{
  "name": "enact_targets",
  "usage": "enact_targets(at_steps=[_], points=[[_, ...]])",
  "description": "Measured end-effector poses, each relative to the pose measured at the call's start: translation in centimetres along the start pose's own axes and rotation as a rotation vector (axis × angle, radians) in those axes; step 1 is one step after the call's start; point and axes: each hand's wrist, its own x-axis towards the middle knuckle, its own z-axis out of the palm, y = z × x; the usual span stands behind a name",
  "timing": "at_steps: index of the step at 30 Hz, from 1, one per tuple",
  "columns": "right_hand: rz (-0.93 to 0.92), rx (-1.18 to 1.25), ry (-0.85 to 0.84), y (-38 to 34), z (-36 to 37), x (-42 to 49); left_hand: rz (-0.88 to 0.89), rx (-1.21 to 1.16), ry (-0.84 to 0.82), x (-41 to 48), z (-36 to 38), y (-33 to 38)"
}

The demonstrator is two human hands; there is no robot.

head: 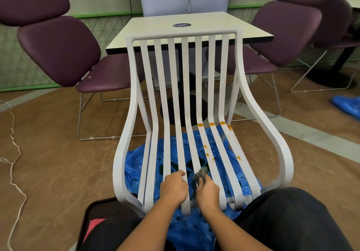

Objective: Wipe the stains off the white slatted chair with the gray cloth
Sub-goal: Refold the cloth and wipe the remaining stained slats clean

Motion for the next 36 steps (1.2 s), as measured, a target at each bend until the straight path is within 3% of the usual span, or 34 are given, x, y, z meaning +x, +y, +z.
enact_targets(at_steps=[8, 10, 13, 16, 19, 24, 29, 33, 36], points=[[-0.074, 0.225, 0.073, -3.3, -2.6, -0.5, -0.129, -0.475, 0.067, -0.4, -0.8, 0.0], [-0.059, 0.447, -0.045, -5.1, -3.2, -0.4, -0.18, -0.674, 0.098, -0.3, -1.2, 0.4], [0.139, 0.944, -0.328, -6.9, -3.3, -0.4, -0.3, -1.106, 0.068, 0.1, -2.2, 0.4], [0.273, 1.177, -0.484, -6.9, -3.5, -0.6, -0.361, -1.427, 0.037, 0.0, -3.4, 0.2], [0.292, 1.112, -0.543, -6.3, -3.4, -0.9, -0.309, -1.414, 0.035, -0.2, -3.9, 0.1], [0.304, 0.916, -0.485, -5.6, -3.2, -1.0, -0.258, -1.188, 0.099, -0.6, -3.6, -0.1], [0.368, 0.865, -0.426, -5.2, -2.9, -0.4, -0.168, -1.176, 0.15, -1.1, -3.7, 0.2], [0.521, 1.054, -0.405, -5.1, -2.8, -0.2, -0.046, -1.177, 0.176, -1.2, -4.1, 0.7], [0.571, 1.256, -0.515, -5.3, -3.6, -0.5, -0.03, -1.239, 0.157, -1.2, -4.1, 0.8]])
